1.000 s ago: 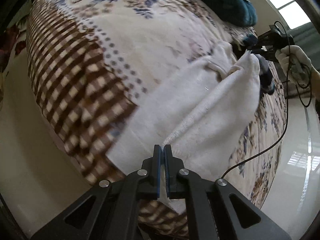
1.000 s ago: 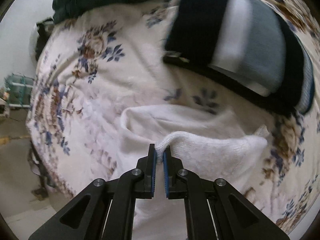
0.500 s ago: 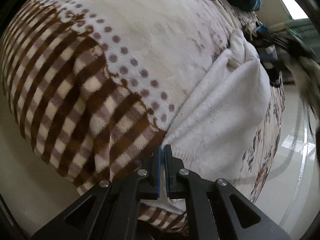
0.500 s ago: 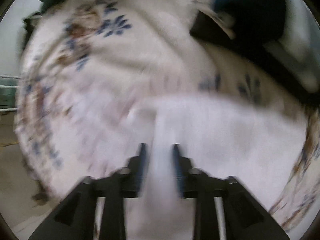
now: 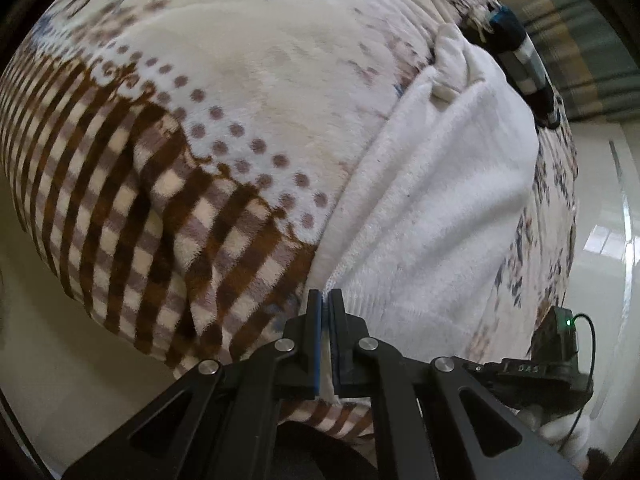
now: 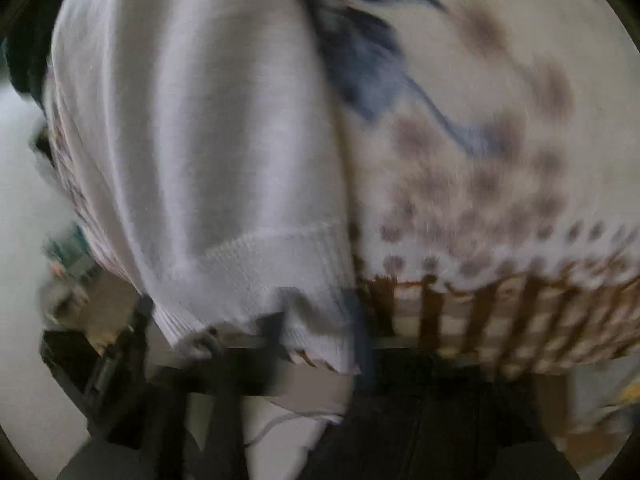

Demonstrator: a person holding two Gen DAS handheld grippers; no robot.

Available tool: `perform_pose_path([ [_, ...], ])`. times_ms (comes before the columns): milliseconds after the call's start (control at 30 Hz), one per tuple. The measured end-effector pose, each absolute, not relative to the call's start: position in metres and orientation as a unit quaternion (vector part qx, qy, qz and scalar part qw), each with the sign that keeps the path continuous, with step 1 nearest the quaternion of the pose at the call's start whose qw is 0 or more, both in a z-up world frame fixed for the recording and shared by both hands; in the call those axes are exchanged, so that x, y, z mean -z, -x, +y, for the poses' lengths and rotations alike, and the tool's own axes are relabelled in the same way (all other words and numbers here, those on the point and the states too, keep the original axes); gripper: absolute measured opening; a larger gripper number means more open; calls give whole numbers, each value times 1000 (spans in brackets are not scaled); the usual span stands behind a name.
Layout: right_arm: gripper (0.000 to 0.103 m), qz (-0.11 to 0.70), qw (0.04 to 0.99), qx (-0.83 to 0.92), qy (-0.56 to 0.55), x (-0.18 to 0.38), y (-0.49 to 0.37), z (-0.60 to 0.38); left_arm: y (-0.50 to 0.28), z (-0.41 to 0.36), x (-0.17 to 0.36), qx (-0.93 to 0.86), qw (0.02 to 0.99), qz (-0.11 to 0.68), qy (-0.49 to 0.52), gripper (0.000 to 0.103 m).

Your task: Fold small clothes

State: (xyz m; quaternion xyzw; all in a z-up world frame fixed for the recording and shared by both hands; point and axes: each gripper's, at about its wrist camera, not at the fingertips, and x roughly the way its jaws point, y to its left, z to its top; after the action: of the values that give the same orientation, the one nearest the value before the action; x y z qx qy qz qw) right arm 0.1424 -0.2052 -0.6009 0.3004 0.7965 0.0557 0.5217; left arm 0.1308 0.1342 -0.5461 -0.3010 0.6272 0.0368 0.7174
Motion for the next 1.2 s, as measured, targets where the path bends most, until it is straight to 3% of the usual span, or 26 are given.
perform_pose_path([
  [367,2,776,560,-71,-281,559,-59,-226,-126,115,507,8,736,624,263,2],
  [567,2,790,551,-88,-253,560,-48,-183,-132,151,546,-38,728,646,229,2],
  [767,3,814,541,-75,-198,596,-46,-145,-148,159,588,-8,682,699,217,6],
  [800,5,819,536,-76,-190,595,-50,-141,-152,158,584,8,677,700,226,6],
  [867,9,825,526,-79,-191,589,-60,-135,-164,158,570,27,664,710,232,16],
  [900,21,827,519,-89,-197,580,-66,-137,-171,160,560,36,663,709,238,25],
  [933,45,826,518,-91,-201,577,-69,-138,-181,162,548,52,668,699,250,40],
  [1000,61,813,531,-89,-221,559,-81,-150,-211,163,528,77,684,674,268,56],
  [1200,66,757,580,-48,-296,530,-152,-198,-361,140,513,150,728,601,292,58],
])
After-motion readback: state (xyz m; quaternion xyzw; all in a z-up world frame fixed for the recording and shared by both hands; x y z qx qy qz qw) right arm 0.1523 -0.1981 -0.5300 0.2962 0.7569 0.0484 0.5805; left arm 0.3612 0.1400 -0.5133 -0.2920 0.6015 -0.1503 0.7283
